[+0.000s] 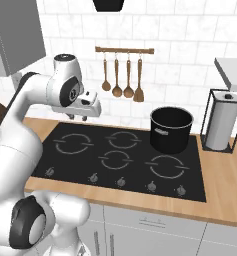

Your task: Pick the kettle from the counter and place it on a stove burner. Then turn the burner on.

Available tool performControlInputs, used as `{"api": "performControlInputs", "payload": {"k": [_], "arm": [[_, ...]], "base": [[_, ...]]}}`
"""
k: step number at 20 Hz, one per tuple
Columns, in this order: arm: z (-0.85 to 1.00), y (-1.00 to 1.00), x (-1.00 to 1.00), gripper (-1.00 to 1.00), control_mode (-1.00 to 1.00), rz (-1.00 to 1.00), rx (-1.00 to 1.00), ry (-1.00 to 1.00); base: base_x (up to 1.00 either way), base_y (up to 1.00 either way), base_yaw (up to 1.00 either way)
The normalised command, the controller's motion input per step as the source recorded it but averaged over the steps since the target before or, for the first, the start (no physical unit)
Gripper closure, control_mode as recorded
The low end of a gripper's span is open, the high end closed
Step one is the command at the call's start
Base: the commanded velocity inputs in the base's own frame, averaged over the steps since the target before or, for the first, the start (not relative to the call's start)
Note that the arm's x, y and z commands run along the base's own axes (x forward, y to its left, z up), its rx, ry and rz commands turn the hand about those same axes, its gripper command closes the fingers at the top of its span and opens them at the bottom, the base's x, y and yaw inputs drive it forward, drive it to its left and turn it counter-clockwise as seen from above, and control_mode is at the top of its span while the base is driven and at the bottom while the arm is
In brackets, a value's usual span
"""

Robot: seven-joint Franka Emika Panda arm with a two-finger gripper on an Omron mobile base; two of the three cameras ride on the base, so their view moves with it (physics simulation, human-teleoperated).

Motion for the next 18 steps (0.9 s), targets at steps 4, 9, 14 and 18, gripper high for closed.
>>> {"api": "performControlInputs", "payload": {"k": [4,9,14,18], "arm": [[-0.07,0.12,-0.18,-1.0,-1.0,0.02,0.0,0.01],[-0.13,0.85,-0.54,-1.0,-1.0,0.0,-0.05,0.0],[-0.14,1.0,-0.64,-1.0,-1.0,0.0,-0.08,0.0],[-0.01,1.0,-0.59,-1.0,-1.0,0.0,-0.02,0.0]], "base": [[0.0,0.0,0.0],[0.0,0.0,0.0],[0.0,0.0,0.0],[0.0,0.0,0.0]]}}
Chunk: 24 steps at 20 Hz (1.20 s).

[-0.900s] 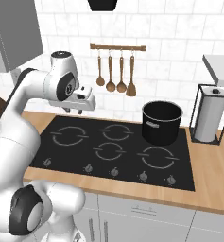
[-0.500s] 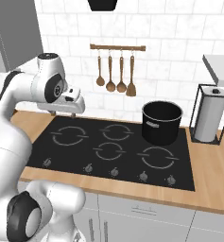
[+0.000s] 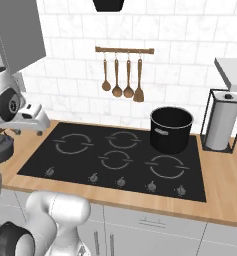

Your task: Pick the kettle from the counter and place it on a stove burner. Then turn the burner on.

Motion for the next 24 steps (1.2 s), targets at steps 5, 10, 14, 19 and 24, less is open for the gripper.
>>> {"api": "performControlInputs", "payload": {"k": [5,10,14,19,24], "arm": [[-0.11,1.0,-0.47,-1.0,-1.0,0.0,0.0,-0.09],[-0.1,1.0,-0.12,-1.0,-1.0,0.04,0.0,-0.22],[0.0,1.0,0.2,-1.0,-1.0,0.0,0.09,-0.17],[0.0,0.93,0.73,-1.0,-1.0,0.0,0.26,-0.01],[-0.06,0.31,0.75,-1.0,-1.0,0.02,0.1,0.15]], "base": [[0.0,0.0,0.0],[0.0,0.0,0.0],[0.0,0.0,0.0],[0.0,0.0,0.0],[0.0,0.0,0.0]]}}
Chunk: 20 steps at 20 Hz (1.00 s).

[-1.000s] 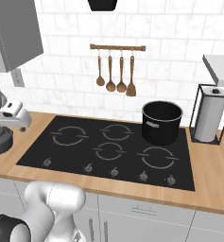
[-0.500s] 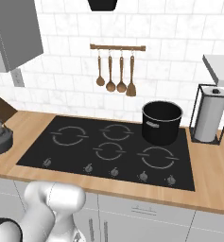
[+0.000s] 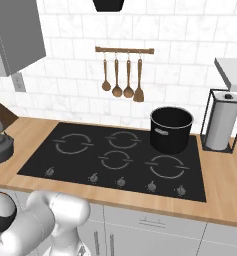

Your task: Pick the kettle from the counter and place it on a stove burner. Then turn the burner on.

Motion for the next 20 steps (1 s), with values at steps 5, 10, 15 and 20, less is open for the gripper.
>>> {"api": "performControlInputs", "payload": {"k": [5,10,15,20], "arm": [[-0.27,0.25,0.25,-1.0,-1.0,-0.01,0.06,0.06],[-0.09,0.66,0.31,-1.0,-1.0,-0.04,0.02,0.0],[-0.07,0.65,0.31,-1.0,-1.0,-0.11,0.0,0.0],[0.0,0.35,0.36,-1.0,-1.0,-0.09,-0.03,0.04]], "base": [[0.0,0.0,0.0],[0.0,0.0,0.0],[0.0,0.0,0.0],[0.0,0.0,0.0]]}}
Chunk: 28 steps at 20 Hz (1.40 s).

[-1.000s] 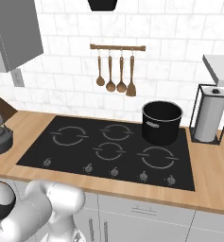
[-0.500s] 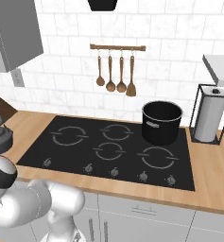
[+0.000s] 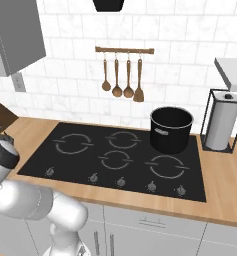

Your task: Pick the kettle from the counter and place it on a stove burner. Then turn the burner on.

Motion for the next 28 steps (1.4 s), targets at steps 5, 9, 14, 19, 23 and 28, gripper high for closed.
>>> {"api": "performControlInputs", "payload": {"k": [5,9,14,19,23,28], "arm": [[-0.3,0.0,0.1,-1.0,-1.0,0.0,-0.01,0.13],[-0.35,0.0,0.24,-1.0,-1.0,0.0,0.0,0.1],[-0.22,0.02,0.34,-1.0,-1.0,0.0,-0.01,0.0],[-0.24,0.09,0.35,-1.0,-1.0,0.0,-0.04,0.0],[-0.33,0.03,0.18,-1.0,-1.0,0.0,-0.04,0.08],[-0.06,0.0,0.02,1.0,-1.0,0.0,0.0,0.01]], "base": [[0.0,0.0,0.0],[0.0,0.0,0.0],[0.0,0.0,0.0],[0.0,0.0,0.0],[0.0,0.0,0.0],[0.0,0.0,0.0]]}}
